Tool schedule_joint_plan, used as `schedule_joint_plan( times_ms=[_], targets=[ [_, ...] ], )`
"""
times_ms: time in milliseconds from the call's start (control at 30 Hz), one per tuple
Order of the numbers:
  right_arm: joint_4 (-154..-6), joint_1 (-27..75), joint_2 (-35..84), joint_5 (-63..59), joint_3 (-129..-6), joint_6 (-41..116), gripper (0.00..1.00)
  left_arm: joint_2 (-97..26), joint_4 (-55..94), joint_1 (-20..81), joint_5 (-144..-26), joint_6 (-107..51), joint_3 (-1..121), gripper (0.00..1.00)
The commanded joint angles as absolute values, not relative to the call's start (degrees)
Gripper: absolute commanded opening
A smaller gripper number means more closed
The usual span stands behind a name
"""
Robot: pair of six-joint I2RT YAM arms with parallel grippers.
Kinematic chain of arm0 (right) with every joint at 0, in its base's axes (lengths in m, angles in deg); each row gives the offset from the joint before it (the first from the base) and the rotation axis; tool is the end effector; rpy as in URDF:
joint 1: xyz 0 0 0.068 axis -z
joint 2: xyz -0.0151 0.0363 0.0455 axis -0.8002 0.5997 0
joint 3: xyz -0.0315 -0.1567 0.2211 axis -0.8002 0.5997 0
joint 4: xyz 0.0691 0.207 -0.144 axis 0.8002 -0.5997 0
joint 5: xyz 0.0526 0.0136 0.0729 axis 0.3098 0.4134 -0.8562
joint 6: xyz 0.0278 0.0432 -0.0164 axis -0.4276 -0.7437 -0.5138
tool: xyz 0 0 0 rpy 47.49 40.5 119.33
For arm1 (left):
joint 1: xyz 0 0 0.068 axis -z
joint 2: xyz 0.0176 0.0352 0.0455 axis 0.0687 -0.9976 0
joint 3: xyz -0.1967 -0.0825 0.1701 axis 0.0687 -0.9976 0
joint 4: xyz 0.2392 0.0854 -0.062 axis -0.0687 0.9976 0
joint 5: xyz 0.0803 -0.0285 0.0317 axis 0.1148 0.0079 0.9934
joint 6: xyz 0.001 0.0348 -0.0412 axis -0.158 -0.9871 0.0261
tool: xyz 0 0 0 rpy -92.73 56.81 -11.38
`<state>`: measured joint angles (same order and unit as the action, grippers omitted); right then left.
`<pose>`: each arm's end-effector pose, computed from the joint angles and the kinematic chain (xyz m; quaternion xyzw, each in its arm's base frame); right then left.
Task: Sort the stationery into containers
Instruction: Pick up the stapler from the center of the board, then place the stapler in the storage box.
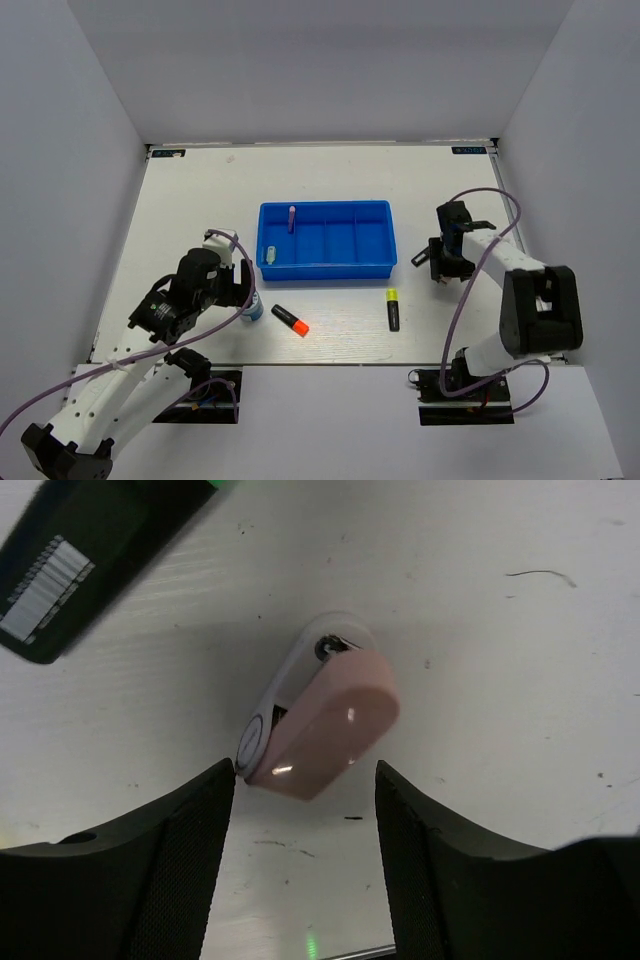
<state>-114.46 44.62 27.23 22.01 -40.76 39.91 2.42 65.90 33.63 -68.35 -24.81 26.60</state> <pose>0.2637 0.0296 0.1830 -0.0101 0.9751 -0.1170 0.1879 0.1191 -0.0619 0.2641 0.0897 0.9123 -0.0858 0.3903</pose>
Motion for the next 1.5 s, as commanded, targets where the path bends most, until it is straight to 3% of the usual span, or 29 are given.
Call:
schedule_joint_plan(
  times_ms=[0,100,233,267,433,600,733,933,1133,1267,1467],
  targets=[
    [-115.89,44.89,31.38,21.17,-44.17,32.96,0.61,2.76,64.71,33.29,-68.27,-25.36,26.03,0.98],
    [-114.3,44.89,33.57,21.42,-44.79,31.72,0.58,2.05,64.71,33.29,-68.01,-25.36,26.03,0.98],
    [-114.13,44.89,34.46,23.01,-45.15,30.84,0.34,1.79,64.8,33.21,-67.74,-25.44,25.94,0.98],
    [-113.86,44.89,34.28,22.4,-44.79,30.76,0.23,1.79,64.98,33.38,-67.74,-25.53,25.68,0.98],
    [-111.93,44.98,28.92,21.0,-41.98,33.12,0.0,1.35,64.89,33.29,-67.74,-25.53,25.76,0.98],
    [-110.18,44.54,20.15,9.23,-40.32,42.42,0.0,1.44,64.8,33.29,-68.27,-25.53,25.59,0.98],
    [-108.58,43.41,9.52,-13.49,-40.65,54.01,0.0,1.44,63.93,33.29,-70.2,-25.88,25.24,0.98],
    [-111.75,40.95,17.04,-36.18,-55.41,57.57,0.0,1.26,62.78,33.38,-73.89,-26.85,24.71,0.98],
    [-106.66,30.75,32.77,-35.11,-71.38,49.48,0.0,1.35,61.02,33.21,-75.83,-27.2,23.48,0.97],
    [-111.74,24.07,46.1,-30.35,-84.3,46.06,0.0,0.47,62.6,33.21,-74.26,-25.62,24.96,0.95],
    [-114.55,16.16,54.13,-14.22,-91.63,40.87,0.0,1.26,65.41,33.38,-66.28,-22.29,25.85,0.94]
  ],
)
